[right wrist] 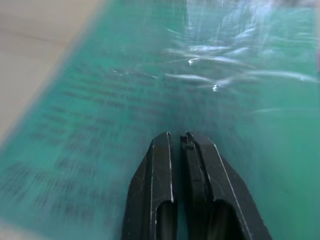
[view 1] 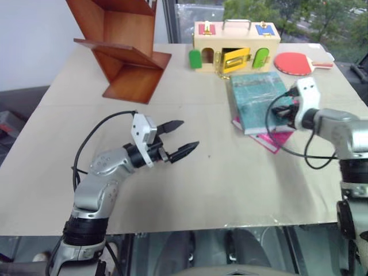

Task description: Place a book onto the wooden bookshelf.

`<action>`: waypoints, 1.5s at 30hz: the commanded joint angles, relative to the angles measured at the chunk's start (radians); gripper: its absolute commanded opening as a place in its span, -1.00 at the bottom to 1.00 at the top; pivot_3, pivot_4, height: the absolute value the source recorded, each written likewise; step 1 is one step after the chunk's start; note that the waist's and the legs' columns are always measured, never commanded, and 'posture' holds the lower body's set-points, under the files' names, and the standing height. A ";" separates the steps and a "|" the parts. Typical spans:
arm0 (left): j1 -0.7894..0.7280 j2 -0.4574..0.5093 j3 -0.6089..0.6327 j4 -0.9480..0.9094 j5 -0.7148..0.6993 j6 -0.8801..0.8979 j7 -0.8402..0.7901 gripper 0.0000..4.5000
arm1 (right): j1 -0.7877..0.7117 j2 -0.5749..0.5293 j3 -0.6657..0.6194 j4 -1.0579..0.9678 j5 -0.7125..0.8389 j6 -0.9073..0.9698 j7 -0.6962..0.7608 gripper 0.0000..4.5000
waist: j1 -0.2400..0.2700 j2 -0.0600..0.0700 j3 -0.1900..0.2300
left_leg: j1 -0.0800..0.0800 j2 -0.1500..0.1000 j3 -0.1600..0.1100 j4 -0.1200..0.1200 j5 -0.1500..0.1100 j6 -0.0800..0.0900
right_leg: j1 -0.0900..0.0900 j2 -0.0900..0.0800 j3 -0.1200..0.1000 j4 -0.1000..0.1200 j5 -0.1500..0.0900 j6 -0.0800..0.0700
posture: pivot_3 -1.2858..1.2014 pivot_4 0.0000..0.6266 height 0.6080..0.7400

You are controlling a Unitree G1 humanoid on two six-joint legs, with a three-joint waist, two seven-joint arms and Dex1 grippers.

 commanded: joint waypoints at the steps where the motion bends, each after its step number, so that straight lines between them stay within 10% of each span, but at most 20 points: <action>1: 0.020 0.007 0.019 -0.045 -0.014 -0.014 -0.005 1.00 | 0.028 -0.042 0.092 0.045 -0.050 -0.011 0.115 -0.85 | 0.002 -0.002 -0.001 | 0.000 0.000 -0.001 0.000 0.000 0.000 | 0.000 0.000 -0.001 -0.001 0.000 0.000 | 0.03 -0.52 1.00; 18: 0.004 0.024 0.024 -0.014 -0.019 -0.017 -0.049 1.00 | 0.209 -0.077 -0.117 -0.397 0.123 0.159 0.151 -0.85 | 0.008 -0.003 -0.003 | 0.014 0.000 -0.007 0.000 -0.002 0.002 | 0.017 -0.007 -0.002 -0.001 0.000 0.000 | 0.03 -0.52 1.00; 32: 0.035 0.009 0.037 -0.044 -0.011 -0.024 -0.018 1.00 | -0.137 0.036 -0.065 -0.068 0.048 0.029 0.108 -0.85 | -0.002 -0.001 -0.001 | 0.002 0.000 -0.004 0.000 0.000 0.000 | 0.003 -0.005 -0.002 -0.002 0.000 0.000 | 0.03 -0.52 1.00; 45: 0.062 0.000 0.031 -0.071 -0.005 -0.030 0.028 1.00 | -0.346 0.168 0.010 0.639 -0.221 -0.362 -0.029 -0.85 | -0.003 -0.001 -0.001 | -0.001 0.000 -0.001 0.000 0.000 0.000 | -0.001 0.000 -0.002 0.001 0.000 0.000 | 0.03 -0.52 1.00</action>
